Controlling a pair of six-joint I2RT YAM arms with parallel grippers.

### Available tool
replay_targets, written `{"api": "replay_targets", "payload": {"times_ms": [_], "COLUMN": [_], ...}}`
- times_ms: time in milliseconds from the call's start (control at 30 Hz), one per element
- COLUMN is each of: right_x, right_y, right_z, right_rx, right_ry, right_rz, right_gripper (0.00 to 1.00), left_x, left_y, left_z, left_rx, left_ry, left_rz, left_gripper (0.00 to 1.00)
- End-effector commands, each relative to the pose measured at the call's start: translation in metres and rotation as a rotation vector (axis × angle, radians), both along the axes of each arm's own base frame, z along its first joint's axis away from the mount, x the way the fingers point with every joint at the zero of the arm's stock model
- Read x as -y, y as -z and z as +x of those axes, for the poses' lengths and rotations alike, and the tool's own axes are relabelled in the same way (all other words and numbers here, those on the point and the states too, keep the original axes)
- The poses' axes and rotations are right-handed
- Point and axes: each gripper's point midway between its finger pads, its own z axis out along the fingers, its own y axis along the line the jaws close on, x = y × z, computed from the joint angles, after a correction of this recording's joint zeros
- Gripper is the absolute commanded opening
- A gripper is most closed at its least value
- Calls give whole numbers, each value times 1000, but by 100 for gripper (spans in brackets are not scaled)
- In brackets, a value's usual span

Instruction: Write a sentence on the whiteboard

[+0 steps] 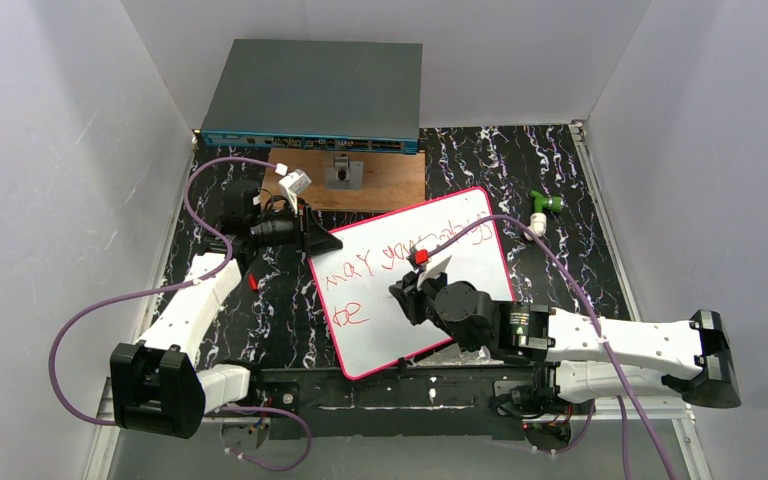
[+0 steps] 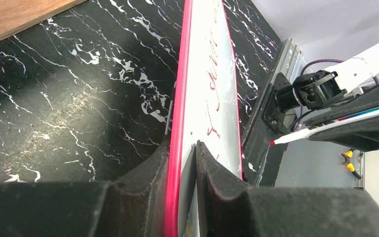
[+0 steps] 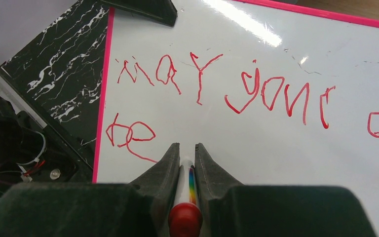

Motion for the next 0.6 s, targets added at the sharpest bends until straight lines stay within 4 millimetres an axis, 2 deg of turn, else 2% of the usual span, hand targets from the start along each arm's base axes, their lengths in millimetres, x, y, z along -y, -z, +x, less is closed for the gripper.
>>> {"api": "replay_targets", "payload": {"times_ms": [0, 133, 333, 567], "right_x": [-7, -8, -6, -9], "right_y": [-28, -33, -14, -13], "right_z": [4, 10, 28, 44], "right_rx": [43, 51, -11, -23], "right_ry": [-1, 27, 101, 112], "right_rz": [68, 93, 81, 98], "right_gripper": [1, 1, 1, 1], "left_x": [-14, -14, -14, -14], "left_y": [14, 14, 12, 12], "left_z": [19, 19, 18, 18], "left_rx": [106, 106, 113, 112], "left_ry": [-62, -61, -59, -59], "left_rz": [131, 130, 126, 124], "left_gripper": [0, 0, 0, 0]}}
